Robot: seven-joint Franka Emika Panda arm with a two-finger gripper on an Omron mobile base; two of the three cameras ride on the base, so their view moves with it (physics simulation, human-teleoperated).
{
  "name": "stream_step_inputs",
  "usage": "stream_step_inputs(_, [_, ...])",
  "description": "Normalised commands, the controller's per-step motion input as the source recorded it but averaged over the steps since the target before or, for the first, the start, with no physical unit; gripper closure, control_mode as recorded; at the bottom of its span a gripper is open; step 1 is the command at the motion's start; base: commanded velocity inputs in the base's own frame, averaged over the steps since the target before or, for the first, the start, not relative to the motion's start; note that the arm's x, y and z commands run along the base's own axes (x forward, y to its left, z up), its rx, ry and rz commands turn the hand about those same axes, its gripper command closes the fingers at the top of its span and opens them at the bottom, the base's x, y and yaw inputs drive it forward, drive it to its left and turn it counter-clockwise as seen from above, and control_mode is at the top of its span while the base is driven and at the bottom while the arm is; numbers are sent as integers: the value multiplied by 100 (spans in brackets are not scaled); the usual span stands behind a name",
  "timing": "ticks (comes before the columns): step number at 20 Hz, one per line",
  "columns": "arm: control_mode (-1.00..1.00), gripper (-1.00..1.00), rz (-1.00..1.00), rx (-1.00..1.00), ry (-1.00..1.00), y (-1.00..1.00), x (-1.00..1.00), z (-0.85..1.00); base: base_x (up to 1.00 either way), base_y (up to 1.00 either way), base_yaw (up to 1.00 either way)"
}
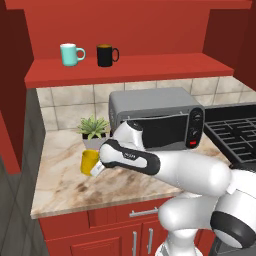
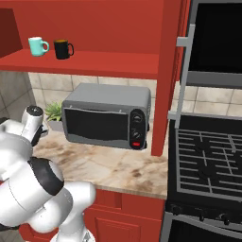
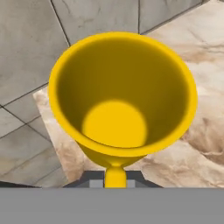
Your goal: Pick the mug on the counter and place it in the cabinet with the handle facing the right, like the mugs already inside.
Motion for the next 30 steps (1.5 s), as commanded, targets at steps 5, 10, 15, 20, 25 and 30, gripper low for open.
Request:
stream_step_inputs(5, [-100, 100, 18, -18, 0, -4, -6, 47, 0, 0, 0])
stream_step_inputs(10, [-100, 100, 7, 8, 0, -9, -32, 8, 0, 0, 0])
stream_step_inputs(15, [-100, 100, 9, 16, -1, -6, -33, 4, 0, 0, 0])
stream_step_inputs(20, [-100, 100, 8, 2, -2, -9, -39, 35, 0, 0, 0])
stream_step_inputs(25, [-100, 100, 3, -1, -7, -9, -30, 41, 0, 0, 0])
stream_step_inputs(30, [-100, 100, -4, 2, -6, -11, -41, 29, 0, 0, 0])
